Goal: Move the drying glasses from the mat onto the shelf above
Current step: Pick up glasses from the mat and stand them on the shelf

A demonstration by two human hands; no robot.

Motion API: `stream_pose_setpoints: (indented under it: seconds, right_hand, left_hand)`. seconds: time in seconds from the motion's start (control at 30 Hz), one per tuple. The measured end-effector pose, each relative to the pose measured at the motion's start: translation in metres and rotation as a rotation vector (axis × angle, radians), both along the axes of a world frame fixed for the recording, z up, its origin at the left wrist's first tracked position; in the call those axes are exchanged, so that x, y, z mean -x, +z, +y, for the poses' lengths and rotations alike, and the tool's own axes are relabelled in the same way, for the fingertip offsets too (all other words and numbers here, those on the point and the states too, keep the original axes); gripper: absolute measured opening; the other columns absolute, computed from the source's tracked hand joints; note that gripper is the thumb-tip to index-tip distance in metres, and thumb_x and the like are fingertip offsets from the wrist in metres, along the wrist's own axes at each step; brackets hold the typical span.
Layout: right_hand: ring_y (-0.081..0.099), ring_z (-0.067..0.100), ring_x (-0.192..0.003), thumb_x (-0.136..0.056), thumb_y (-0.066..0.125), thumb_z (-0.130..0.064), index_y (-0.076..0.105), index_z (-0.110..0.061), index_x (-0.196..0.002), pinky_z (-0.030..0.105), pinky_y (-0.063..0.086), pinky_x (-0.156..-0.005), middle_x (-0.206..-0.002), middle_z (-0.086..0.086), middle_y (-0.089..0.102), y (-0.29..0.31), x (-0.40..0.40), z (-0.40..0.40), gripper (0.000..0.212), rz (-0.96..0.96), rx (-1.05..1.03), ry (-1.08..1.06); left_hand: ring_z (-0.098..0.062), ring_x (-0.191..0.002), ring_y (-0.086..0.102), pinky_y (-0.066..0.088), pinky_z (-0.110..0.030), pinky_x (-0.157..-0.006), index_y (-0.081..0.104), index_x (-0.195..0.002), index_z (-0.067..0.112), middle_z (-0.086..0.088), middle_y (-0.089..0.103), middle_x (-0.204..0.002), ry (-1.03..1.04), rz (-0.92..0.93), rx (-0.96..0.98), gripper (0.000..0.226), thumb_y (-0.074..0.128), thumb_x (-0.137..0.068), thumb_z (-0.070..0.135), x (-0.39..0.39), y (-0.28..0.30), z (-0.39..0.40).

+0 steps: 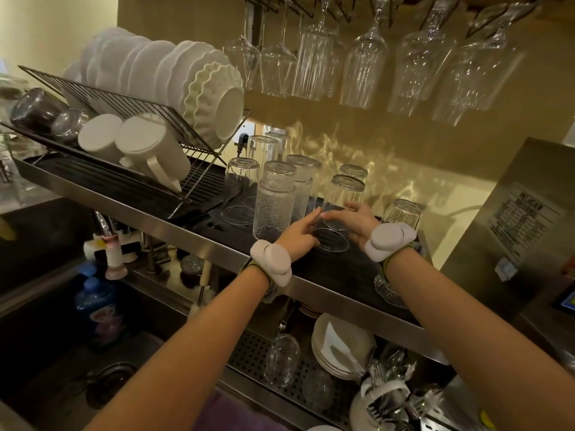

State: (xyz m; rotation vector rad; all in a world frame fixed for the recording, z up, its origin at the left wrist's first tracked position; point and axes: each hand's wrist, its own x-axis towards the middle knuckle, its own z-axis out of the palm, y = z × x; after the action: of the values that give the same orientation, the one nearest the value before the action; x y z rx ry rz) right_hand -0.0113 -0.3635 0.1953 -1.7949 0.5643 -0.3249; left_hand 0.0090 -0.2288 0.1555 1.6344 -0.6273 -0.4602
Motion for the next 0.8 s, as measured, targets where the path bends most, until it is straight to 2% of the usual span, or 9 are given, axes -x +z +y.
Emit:
stream_pose_setpoints:
  seconds: [0.2,0.27,0.33,0.4,0.53,0.57,0.63,0.7,0.8]
  right_hand:
    - [0.049,0.028,-0.126,-0.070,0.081,-0.017,0.032,-0.007,-0.142,0.041,0.043,-0.105,-0.141,0.014,0.045,-0.001,0.003,0.001,0.087,0.002,-0.005,-0.001]
    - [0.051,0.028,-0.123,-0.071,0.080,-0.022,0.036,-0.003,-0.139,0.037,0.046,-0.100,-0.137,0.016,0.050,0.001,0.004,0.003,0.083,0.059,-0.004,-0.002]
    - [0.054,0.028,-0.122,-0.071,0.079,-0.026,0.044,0.002,-0.134,0.039,0.046,-0.102,-0.134,0.017,0.054,0.002,0.006,0.008,0.077,0.130,0.000,-0.007]
    - [0.056,0.030,-0.120,-0.071,0.079,-0.024,0.047,0.004,-0.131,0.040,0.047,-0.103,-0.131,0.019,0.056,0.003,0.009,0.011,0.075,0.177,0.006,0.006]
    - [0.054,0.030,-0.123,-0.080,0.068,-0.011,0.048,0.004,-0.131,0.030,0.044,-0.097,-0.133,0.018,0.055,0.001,0.016,0.021,0.057,0.154,-0.043,0.057]
    - [0.052,0.029,-0.125,-0.080,0.067,-0.011,0.044,0.003,-0.135,0.029,0.043,-0.098,-0.136,0.017,0.053,-0.001,0.020,0.025,0.061,0.177,-0.031,0.034]
    - [0.046,0.029,-0.130,-0.077,0.069,-0.015,0.035,0.001,-0.141,0.036,0.043,-0.103,-0.143,0.016,0.045,-0.005,0.026,0.032,0.074,0.211,-0.025,0.010]
    - [0.043,0.032,-0.132,-0.076,0.067,-0.016,0.035,0.000,-0.142,0.038,0.048,-0.097,-0.147,0.018,0.039,-0.007,0.031,0.039,0.076,0.185,-0.029,0.006]
    - [0.038,0.032,-0.132,-0.074,0.064,-0.021,0.029,0.000,-0.144,0.041,0.042,-0.105,-0.148,0.016,0.033,-0.010,0.042,0.048,0.080,0.208,0.060,-0.087]
  left_hand:
    - [-0.024,-0.143,0.026,0.029,-0.030,-0.110,0.018,-0.149,0.015,-0.009,0.029,-0.154,0.003,-0.028,0.010,0.076,0.041,-0.084,-0.018,0.005,0.002,0.003]
    - [-0.024,-0.142,0.028,0.028,-0.035,-0.114,0.022,-0.148,0.014,-0.009,0.032,-0.152,0.021,-0.045,0.015,0.075,0.043,-0.084,-0.017,0.006,0.002,0.003]
    - [-0.024,-0.140,0.033,0.031,-0.040,-0.115,0.028,-0.146,0.012,-0.010,0.038,-0.149,0.055,-0.082,0.039,0.071,0.046,-0.083,-0.016,0.008,0.002,0.005]
    - [-0.023,-0.135,0.040,0.035,-0.040,-0.112,0.035,-0.142,0.010,-0.011,0.044,-0.144,0.089,-0.127,0.075,0.066,0.049,-0.082,-0.015,0.012,0.003,0.007]
    - [-0.024,-0.121,0.054,0.044,-0.040,-0.105,0.046,-0.133,0.008,-0.015,0.053,-0.132,0.133,-0.188,0.130,0.055,0.055,-0.082,-0.010,0.019,0.002,0.011]
    - [-0.023,-0.114,0.057,0.045,-0.040,-0.103,0.048,-0.130,0.008,-0.016,0.055,-0.126,0.150,-0.194,0.146,0.052,0.057,-0.082,-0.008,0.021,0.001,0.013]
    - [-0.021,-0.102,0.060,0.048,-0.039,-0.100,0.052,-0.125,0.008,-0.014,0.059,-0.112,0.177,-0.180,0.183,0.045,0.060,-0.082,-0.004,0.027,-0.001,0.018]
    - [-0.021,-0.096,0.061,0.051,-0.040,-0.096,0.056,-0.119,0.008,-0.010,0.061,-0.101,0.180,-0.166,0.203,0.037,0.062,-0.083,0.000,0.030,-0.002,0.022]
    - [-0.019,-0.090,0.062,0.053,-0.036,-0.088,0.061,-0.110,0.010,-0.004,0.064,-0.090,0.174,-0.177,0.200,0.027,0.062,-0.084,0.003,0.038,-0.001,0.027]
